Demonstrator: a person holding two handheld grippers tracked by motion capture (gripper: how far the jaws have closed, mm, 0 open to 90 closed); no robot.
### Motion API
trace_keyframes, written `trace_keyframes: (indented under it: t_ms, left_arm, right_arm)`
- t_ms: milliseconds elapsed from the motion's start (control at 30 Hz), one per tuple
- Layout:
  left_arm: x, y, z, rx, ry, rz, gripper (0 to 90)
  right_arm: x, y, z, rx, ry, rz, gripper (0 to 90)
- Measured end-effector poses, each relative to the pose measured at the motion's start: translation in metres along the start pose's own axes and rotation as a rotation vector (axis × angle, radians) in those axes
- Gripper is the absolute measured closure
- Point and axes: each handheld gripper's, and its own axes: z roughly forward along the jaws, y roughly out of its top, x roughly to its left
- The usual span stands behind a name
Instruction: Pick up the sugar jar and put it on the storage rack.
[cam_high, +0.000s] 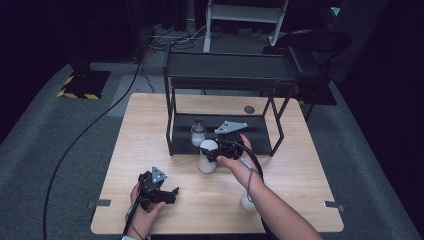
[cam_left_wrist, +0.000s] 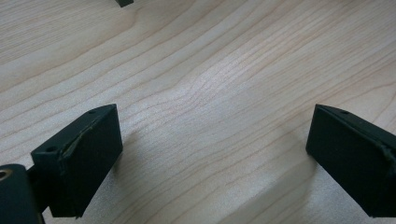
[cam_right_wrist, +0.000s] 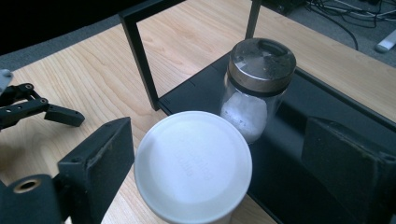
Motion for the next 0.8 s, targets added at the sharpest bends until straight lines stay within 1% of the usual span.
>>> trace_keyframes:
  t_ms: [267,500,600,767,800]
  left_arm:
    - [0.0,0.0,0.0,0.0,0.0,0.0,3.6]
    - [0.0,0.0,0.0,0.0,0.0,0.0,3.6]
    - [0.0,0.0,0.0,0.0,0.0,0.0,3.6]
    - [0.0,0.0,0.0,0.0,0.0,0.0,3.6]
    - [0.0,0.0,0.0,0.0,0.0,0.0,3.6]
  right_arm:
    - [0.003,0.002,0.009,0.024,0.019,-0.006,10.7]
    - [0.005,0.004,0.017,0.064,0.024,-0.01,14.1]
    - [0.007,0.005,0.019,0.075,0.022,-0.018,17.8]
    - [0.008,0.011,0.024,0.125,0.017,-0.021,24.4]
    - [0.009,0.011,0.024,0.13,0.016,-0.025,27.1]
